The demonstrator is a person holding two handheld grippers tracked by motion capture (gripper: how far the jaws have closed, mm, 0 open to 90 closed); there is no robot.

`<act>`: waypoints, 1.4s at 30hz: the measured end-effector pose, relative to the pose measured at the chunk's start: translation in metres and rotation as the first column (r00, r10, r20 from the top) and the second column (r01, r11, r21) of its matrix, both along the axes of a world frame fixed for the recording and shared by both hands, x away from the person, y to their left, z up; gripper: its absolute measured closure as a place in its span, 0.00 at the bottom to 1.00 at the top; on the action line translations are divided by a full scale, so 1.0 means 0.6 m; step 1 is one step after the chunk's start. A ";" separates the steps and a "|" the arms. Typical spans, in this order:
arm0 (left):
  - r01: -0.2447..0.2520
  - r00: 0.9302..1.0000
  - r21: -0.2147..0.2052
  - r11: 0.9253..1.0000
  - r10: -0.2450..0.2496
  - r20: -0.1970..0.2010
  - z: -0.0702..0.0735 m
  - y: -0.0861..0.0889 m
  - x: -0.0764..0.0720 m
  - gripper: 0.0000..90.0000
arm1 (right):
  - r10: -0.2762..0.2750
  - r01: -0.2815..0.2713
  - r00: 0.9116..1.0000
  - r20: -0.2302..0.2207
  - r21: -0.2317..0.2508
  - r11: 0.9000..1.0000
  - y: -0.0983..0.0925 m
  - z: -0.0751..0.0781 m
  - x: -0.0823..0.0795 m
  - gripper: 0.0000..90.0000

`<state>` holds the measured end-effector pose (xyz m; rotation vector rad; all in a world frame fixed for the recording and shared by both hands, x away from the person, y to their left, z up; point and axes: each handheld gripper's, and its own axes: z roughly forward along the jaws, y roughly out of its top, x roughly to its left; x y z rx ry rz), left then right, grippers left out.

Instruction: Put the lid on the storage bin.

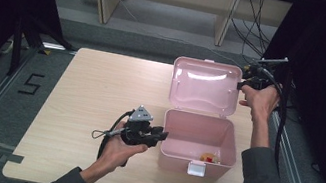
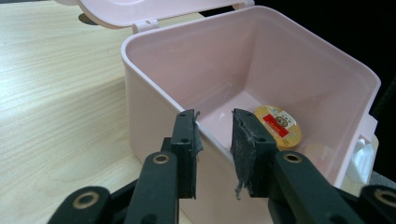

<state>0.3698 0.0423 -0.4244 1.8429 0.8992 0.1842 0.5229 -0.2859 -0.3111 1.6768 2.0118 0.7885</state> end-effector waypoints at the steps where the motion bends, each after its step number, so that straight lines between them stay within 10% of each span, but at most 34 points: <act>1: -0.003 1.000 0.003 1.000 0.003 0.001 0.000 -0.001 -0.001 0.78 | -0.001 0.001 1.000 0.006 0.003 1.000 0.000 0.002 -0.005 0.99; 42: -0.029 1.000 -0.005 1.000 0.029 0.006 -0.003 -0.002 -0.004 0.78 | 0.061 -0.060 0.983 0.170 -0.010 0.998 -0.001 0.029 -0.111 0.99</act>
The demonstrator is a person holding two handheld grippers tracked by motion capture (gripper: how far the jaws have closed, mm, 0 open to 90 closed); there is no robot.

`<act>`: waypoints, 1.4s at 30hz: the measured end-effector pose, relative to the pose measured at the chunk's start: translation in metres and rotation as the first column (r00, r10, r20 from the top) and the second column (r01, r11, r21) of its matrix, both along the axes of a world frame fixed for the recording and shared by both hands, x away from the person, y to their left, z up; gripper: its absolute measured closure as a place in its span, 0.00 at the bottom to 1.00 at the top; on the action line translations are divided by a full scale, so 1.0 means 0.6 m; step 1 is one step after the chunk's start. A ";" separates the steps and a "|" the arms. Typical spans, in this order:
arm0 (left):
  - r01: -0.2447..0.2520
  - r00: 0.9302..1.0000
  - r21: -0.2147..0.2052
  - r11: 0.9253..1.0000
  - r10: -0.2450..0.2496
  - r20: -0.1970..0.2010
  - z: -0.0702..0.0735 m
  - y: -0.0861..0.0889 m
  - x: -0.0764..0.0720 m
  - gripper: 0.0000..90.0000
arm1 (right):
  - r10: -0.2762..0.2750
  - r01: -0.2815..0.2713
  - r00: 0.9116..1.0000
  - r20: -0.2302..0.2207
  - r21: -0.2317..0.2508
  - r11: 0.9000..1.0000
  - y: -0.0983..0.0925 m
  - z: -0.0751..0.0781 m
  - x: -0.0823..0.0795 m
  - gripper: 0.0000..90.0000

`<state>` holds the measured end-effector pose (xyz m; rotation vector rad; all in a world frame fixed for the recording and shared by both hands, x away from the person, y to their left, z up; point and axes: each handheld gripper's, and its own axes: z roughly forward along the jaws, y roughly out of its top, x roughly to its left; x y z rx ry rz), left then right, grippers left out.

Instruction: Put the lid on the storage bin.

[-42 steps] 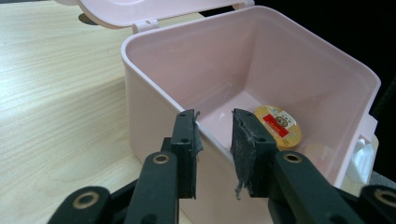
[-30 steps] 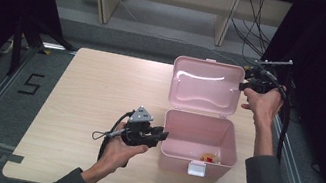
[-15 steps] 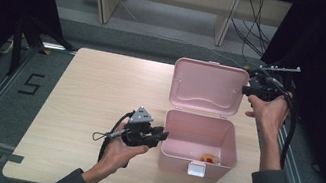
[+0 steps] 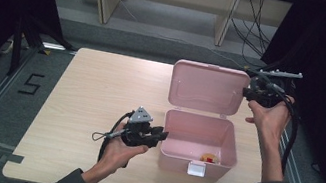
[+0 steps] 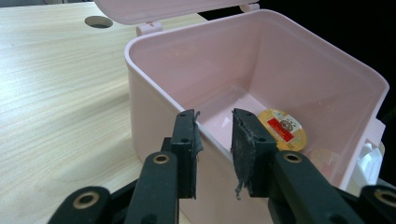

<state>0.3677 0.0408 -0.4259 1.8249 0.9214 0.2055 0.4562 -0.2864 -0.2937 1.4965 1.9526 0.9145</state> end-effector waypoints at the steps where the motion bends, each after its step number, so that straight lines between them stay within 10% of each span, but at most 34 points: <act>1: 0.000 1.000 0.001 1.000 0.000 0.001 0.000 0.000 0.000 0.78 | 0.010 -0.010 1.000 0.002 -0.012 1.000 -0.003 0.000 -0.002 0.99; 42: 0.011 1.000 -0.005 1.000 -0.011 -0.005 0.000 0.000 -0.001 0.78 | 0.084 -0.081 0.991 0.101 -0.026 0.996 -0.024 -0.033 -0.127 0.97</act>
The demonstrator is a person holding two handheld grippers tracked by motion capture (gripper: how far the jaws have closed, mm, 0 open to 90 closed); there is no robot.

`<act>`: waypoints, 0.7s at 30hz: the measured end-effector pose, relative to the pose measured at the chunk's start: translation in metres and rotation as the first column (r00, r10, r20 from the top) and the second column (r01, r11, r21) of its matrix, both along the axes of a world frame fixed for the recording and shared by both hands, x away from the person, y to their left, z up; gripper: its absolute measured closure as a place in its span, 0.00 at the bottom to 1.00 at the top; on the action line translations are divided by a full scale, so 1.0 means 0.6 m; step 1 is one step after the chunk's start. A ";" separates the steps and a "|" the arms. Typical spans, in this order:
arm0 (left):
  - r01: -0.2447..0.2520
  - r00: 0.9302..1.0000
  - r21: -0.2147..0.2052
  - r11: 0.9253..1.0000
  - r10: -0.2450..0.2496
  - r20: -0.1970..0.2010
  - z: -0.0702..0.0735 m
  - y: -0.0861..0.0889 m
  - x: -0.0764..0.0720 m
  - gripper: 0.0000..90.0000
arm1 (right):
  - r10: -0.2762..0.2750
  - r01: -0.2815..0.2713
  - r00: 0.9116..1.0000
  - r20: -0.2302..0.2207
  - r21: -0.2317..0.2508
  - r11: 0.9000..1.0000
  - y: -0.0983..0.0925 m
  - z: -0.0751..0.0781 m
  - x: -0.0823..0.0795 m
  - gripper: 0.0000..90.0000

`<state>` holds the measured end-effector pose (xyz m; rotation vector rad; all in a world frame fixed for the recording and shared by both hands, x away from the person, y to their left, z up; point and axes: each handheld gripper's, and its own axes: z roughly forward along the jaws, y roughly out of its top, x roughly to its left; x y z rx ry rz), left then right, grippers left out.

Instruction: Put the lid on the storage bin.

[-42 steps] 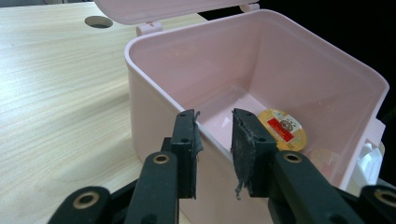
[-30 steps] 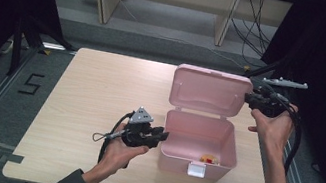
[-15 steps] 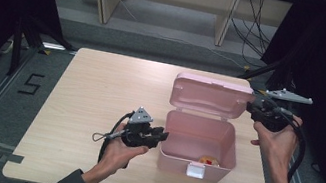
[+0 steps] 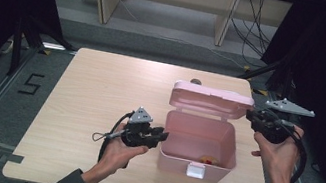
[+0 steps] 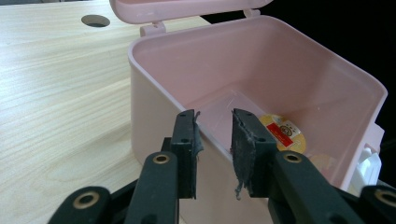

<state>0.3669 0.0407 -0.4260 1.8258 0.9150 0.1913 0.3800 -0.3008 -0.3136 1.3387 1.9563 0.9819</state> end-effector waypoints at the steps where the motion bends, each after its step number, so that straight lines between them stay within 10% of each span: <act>1: 0.006 1.000 0.002 1.000 -0.006 -0.006 0.000 0.000 -0.001 0.75 | 0.006 -0.006 1.000 0.004 0.005 1.000 -0.001 -0.002 -0.003 0.97; 12: 0.050 0.999 -0.034 0.998 -0.050 -0.020 0.017 0.026 -0.015 0.51 | 0.007 -0.008 1.000 0.024 0.046 0.999 -0.004 -0.012 -0.024 0.96; 21: 0.069 0.998 0.052 0.996 -0.069 -0.002 0.004 0.086 -0.057 0.47 | 0.029 -0.030 0.999 0.029 0.040 0.999 -0.008 -0.026 -0.050 0.95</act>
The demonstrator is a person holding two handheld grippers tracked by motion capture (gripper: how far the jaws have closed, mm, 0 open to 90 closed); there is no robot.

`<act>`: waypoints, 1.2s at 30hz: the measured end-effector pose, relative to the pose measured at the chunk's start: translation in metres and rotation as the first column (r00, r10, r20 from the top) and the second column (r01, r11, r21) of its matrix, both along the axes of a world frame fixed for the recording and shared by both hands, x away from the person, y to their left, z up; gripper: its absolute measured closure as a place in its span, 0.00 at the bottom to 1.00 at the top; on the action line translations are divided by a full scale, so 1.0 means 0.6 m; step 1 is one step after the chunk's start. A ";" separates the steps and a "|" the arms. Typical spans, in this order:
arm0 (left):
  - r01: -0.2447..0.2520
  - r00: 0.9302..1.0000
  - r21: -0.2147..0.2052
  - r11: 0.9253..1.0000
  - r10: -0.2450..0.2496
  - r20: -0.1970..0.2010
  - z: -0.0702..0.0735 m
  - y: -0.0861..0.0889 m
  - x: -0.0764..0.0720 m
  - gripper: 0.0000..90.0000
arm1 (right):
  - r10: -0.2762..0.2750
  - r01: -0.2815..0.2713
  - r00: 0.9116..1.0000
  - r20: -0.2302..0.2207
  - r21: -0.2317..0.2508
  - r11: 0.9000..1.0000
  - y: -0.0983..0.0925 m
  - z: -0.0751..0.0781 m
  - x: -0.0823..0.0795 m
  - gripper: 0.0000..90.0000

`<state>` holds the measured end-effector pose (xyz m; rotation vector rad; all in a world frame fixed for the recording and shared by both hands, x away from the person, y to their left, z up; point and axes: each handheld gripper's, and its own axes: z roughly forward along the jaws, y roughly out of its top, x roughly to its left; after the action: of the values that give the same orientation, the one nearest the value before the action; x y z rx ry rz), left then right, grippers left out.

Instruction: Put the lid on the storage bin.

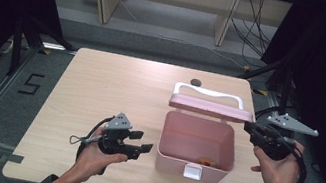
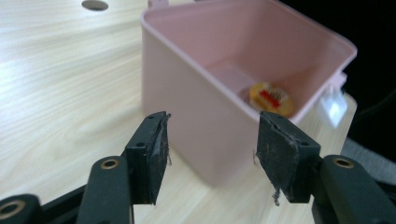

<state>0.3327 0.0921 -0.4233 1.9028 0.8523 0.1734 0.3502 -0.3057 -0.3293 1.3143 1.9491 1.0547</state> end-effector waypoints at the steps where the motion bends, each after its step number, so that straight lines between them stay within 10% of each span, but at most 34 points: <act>1: 0.002 1.000 0.004 1.000 -0.002 0.005 -0.003 0.003 -0.003 0.47 | -0.001 0.001 1.000 0.000 0.006 1.000 0.000 -0.003 -0.003 0.95; 14: 0.010 0.999 0.072 0.997 -0.007 -0.044 -0.057 0.050 -0.039 0.45 | 0.009 -0.009 1.000 0.000 0.032 0.999 -0.005 -0.032 -0.031 0.95; 36: -0.006 0.998 0.090 0.996 0.011 -0.060 -0.082 0.080 -0.064 0.46 | 0.017 -0.013 0.996 -0.083 0.052 0.999 -0.021 -0.083 -0.050 0.95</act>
<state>0.2944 0.1402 -0.4722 1.9972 0.9068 0.1623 0.3204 -0.3185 -0.3793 1.3944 2.0080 1.0800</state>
